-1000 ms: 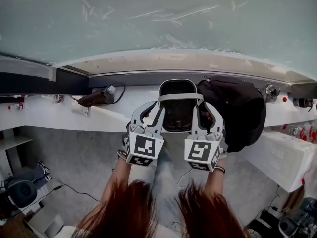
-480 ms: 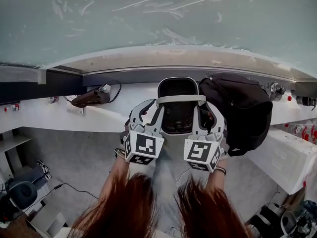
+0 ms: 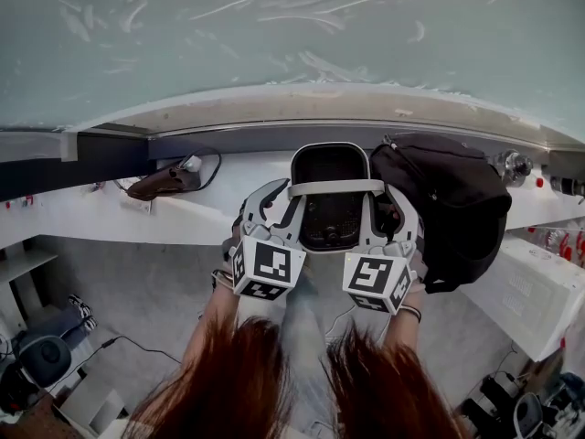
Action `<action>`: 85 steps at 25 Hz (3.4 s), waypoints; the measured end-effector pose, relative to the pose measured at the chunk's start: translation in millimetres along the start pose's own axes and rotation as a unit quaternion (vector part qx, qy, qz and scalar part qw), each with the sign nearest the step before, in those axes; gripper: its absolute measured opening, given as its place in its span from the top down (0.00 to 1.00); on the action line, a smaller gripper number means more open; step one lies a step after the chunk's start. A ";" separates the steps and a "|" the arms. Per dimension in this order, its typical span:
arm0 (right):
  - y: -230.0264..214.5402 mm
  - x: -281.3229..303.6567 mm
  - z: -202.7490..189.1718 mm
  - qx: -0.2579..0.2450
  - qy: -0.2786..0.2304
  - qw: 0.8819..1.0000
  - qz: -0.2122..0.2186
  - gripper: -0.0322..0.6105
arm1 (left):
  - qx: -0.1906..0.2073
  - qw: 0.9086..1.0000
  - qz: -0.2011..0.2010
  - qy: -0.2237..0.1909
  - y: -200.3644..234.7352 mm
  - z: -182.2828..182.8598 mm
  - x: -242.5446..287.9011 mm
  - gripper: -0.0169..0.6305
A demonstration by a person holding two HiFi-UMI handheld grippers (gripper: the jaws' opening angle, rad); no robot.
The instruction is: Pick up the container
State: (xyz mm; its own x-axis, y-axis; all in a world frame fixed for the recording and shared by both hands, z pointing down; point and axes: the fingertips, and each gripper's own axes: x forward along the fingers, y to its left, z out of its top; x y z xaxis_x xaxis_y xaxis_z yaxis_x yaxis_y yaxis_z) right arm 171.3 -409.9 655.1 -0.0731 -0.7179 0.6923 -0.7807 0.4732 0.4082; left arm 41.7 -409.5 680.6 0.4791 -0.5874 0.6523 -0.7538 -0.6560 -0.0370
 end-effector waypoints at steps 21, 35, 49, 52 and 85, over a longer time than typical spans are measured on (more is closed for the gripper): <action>-6.9 31.6 -13.4 -0.008 0.011 1.000 -0.022 0.81 | -0.022 1.000 0.015 -0.009 4.3 -1.0 23.8 0.86; -1.6 20.7 -19.0 -0.003 0.005 1.000 -0.030 0.84 | -0.015 1.000 0.011 -0.015 -3.5 -3.7 14.0 0.87; 6.4 4.9 -24.7 -0.020 0.004 0.999 -0.032 0.84 | 0.022 0.999 0.019 -0.017 -16.3 -7.8 0.6 0.87; 10.8 3.2 -25.1 -0.025 0.003 0.999 -0.028 0.84 | 0.025 0.999 0.024 -0.020 -15.4 -8.5 -3.8 0.87; 7.0 -93.9 11.4 0.019 -0.057 0.996 -0.061 0.84 | 0.038 0.994 0.079 -0.064 -26.0 40.9 -102.4 0.87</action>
State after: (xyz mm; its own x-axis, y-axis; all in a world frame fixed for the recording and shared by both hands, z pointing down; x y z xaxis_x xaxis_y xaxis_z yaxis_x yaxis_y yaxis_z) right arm 165.6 -345.1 586.1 -0.0450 -0.8229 0.5664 -0.8109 0.3612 0.4604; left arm 30.6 -351.7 583.8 0.4156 -0.7380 0.5316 -0.7897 -0.5828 -0.1918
